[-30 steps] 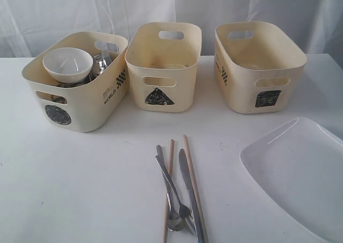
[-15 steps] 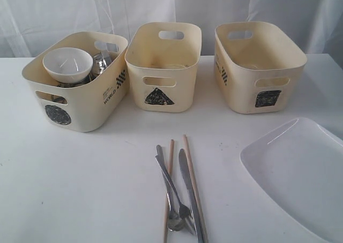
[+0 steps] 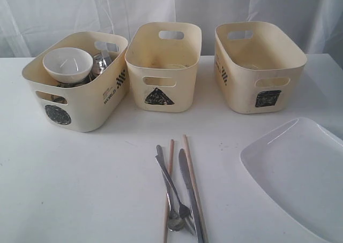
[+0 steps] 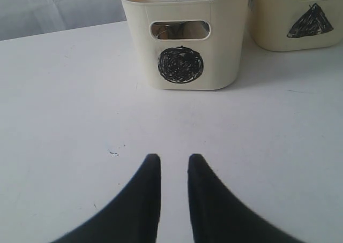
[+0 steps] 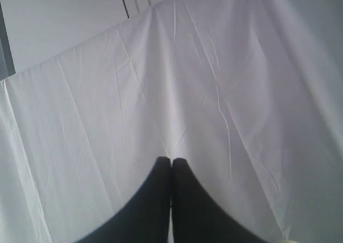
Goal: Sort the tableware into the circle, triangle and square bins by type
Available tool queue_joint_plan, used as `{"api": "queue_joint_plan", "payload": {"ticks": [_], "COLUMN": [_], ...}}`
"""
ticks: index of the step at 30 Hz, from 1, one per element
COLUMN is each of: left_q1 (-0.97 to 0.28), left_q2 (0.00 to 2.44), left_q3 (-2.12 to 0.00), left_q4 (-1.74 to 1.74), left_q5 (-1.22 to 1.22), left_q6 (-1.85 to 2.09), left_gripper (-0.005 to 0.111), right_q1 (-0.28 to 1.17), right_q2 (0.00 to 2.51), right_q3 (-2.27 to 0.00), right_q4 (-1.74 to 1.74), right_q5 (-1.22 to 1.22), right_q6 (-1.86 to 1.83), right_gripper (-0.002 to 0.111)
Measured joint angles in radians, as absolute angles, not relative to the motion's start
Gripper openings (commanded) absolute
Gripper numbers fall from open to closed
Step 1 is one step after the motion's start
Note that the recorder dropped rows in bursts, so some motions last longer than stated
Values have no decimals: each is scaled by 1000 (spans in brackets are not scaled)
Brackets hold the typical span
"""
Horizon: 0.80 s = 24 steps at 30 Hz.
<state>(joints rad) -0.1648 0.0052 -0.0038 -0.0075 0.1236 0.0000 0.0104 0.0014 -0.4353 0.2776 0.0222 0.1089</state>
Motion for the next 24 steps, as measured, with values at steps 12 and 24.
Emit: {"api": "queue_joint_plan", "payload": {"ticks": [12,24], "left_q1": [-165,-165], "left_q2": [5,5], "left_q3": [-4,-4], "left_q4": [-8,-8], "left_q5": [124,124], "left_q6": [0,0], "left_gripper": [25,25], "right_q1": [10,12], "right_q2": [24,401], "right_q3": [-478,-879], "right_q4": [352,605], "right_q5": [163,756], "right_q6": [433,-295], "right_gripper": [0,16]}}
